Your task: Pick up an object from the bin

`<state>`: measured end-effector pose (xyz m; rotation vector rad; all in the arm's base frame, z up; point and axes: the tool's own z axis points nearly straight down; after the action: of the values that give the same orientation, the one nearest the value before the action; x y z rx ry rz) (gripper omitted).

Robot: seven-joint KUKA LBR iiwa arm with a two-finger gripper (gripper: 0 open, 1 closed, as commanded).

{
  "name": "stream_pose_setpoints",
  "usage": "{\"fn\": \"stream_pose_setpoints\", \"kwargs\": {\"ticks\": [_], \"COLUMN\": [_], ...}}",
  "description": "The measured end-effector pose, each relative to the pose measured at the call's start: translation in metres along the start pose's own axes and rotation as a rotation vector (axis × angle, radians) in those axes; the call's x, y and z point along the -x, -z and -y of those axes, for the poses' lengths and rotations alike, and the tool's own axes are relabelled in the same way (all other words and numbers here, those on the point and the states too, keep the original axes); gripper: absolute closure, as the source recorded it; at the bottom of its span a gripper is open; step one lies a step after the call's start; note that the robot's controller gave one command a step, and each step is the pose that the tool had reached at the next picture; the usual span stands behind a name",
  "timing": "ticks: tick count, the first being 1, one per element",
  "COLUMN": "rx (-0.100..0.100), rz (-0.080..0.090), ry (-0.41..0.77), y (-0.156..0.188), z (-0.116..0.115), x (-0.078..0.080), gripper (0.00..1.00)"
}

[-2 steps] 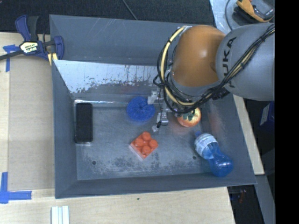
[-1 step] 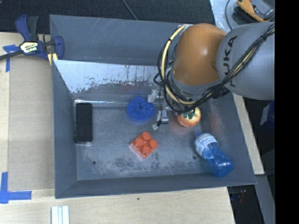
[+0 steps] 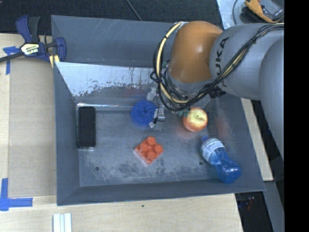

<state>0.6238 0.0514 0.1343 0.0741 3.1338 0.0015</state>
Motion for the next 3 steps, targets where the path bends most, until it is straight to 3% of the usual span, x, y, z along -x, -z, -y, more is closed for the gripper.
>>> {"fn": "stream_pose_setpoints", "kwargs": {"ticks": [1,2,3], "rx": [-0.001,0.0,-0.001], "rz": [0.0,-0.002,-0.012], "ry": [-0.368,-0.205,-0.34], "y": [-0.007,-0.024,-0.062], "z": [0.004,-0.015,-0.016], "x": [0.0,0.001,0.001], "gripper": [0.0,0.0,0.0]}}
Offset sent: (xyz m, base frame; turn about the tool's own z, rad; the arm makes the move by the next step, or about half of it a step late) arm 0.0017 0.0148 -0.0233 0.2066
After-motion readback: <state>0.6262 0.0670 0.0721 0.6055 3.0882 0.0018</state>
